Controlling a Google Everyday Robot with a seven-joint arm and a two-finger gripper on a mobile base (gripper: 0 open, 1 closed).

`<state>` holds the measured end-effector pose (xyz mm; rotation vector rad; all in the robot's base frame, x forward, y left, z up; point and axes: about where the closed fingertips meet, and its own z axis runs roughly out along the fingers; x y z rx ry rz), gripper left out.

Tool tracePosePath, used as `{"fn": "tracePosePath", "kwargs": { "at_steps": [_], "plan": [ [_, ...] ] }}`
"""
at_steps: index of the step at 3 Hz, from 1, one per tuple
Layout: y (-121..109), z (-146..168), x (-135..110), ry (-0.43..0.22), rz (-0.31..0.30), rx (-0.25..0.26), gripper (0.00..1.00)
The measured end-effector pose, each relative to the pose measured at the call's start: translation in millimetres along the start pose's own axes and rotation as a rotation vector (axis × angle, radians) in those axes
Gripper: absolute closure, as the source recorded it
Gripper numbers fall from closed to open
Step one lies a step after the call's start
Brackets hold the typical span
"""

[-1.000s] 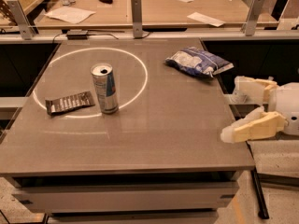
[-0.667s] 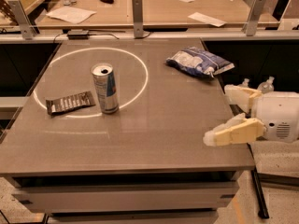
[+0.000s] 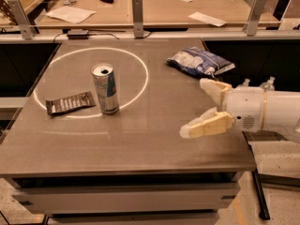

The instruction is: Pick redbull can

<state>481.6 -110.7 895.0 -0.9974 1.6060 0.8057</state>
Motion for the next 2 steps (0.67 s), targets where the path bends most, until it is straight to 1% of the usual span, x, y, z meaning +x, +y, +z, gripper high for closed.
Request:
{"fn": "tracePosePath", "kwargs": {
  "at_steps": [1, 2],
  "plan": [
    [-3.2, 30.0, -4.4, -0.020, -0.044, -0.050, 0.00],
    [-2.5, 60.9, -7.2, -0.037, -0.064, -0.092, 0.00]
  ]
}}
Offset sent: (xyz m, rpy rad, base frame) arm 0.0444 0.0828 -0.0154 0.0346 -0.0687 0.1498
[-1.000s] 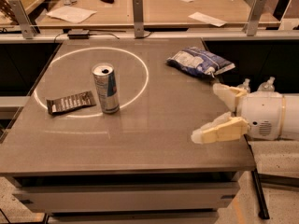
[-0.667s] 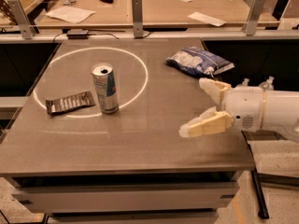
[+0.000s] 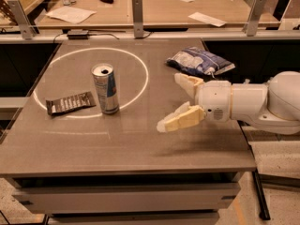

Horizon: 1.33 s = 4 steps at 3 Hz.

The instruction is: Pick redbull can

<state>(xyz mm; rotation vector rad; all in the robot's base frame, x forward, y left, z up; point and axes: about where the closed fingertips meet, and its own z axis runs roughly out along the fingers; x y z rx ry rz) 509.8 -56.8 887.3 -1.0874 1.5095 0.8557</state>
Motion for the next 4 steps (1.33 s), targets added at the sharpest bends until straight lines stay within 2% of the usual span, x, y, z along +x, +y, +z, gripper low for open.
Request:
{"fn": "tracePosePath", "kwargs": {
  "at_steps": [1, 3, 4],
  "plan": [
    [0.5, 51.4, -10.9, -0.020, -0.023, -0.065, 0.00],
    [5.5, 57.5, -11.7, -0.006, -0.026, -0.067, 0.00],
    [14.7, 75.0, -8.8, -0.023, -0.016, -0.087, 0.00]
  ]
}}
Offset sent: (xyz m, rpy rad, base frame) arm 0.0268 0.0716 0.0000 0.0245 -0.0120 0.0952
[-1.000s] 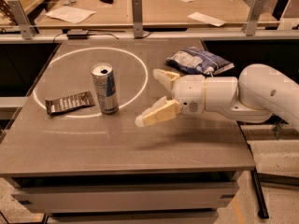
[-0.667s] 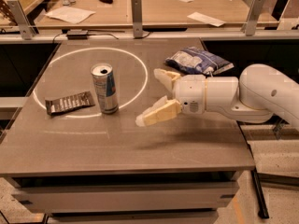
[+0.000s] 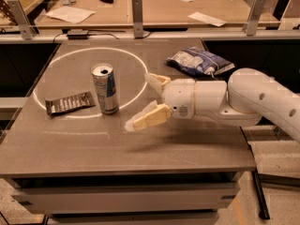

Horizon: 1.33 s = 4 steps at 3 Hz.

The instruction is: Pick redbull can

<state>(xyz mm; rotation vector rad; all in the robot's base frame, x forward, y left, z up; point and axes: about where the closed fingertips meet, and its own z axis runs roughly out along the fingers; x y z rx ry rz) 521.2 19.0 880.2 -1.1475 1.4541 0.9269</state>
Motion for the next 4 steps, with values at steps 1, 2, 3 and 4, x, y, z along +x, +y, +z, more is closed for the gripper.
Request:
{"fn": "tracePosePath", "kwargs": {
  "at_steps": [1, 2, 3, 4],
  "plan": [
    [-0.3, 16.5, -2.4, -0.022, -0.008, -0.013, 0.00],
    [-8.3, 31.2, -9.7, -0.038, -0.025, -0.015, 0.00],
    [-16.1, 47.3, -12.7, -0.047, -0.035, -0.025, 0.00],
    [-21.6, 66.4, -14.0, -0.060, -0.040, -0.044, 0.00]
  ]
}}
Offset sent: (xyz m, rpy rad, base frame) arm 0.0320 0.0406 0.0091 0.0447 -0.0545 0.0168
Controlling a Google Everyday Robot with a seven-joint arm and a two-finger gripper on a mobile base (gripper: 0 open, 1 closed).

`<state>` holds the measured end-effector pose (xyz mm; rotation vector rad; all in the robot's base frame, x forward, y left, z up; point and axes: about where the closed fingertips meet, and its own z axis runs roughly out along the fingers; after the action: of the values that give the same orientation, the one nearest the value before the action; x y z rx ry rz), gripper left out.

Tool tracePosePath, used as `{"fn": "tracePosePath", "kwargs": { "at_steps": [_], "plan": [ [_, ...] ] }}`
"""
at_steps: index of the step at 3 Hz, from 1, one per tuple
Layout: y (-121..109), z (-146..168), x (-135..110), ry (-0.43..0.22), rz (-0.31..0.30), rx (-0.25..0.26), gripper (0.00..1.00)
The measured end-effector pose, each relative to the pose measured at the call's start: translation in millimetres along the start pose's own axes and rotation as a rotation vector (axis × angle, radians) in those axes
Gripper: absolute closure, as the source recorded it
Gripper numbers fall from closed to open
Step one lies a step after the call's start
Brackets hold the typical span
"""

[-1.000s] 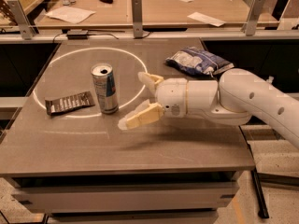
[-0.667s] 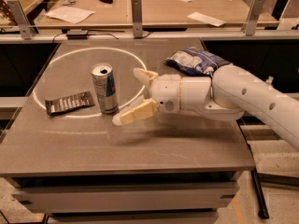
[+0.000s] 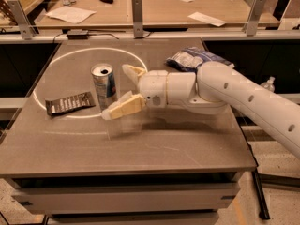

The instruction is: Pick redbull can

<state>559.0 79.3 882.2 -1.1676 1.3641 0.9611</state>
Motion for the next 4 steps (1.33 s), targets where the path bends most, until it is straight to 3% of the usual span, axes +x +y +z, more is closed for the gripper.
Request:
{"fn": "tracePosePath", "kwargs": {
  "at_steps": [1, 4],
  "plan": [
    [-1.9, 18.6, -2.0, -0.013, -0.004, -0.034, 0.00],
    [2.6, 33.8, -3.0, -0.005, -0.015, -0.085, 0.64]
  ]
}}
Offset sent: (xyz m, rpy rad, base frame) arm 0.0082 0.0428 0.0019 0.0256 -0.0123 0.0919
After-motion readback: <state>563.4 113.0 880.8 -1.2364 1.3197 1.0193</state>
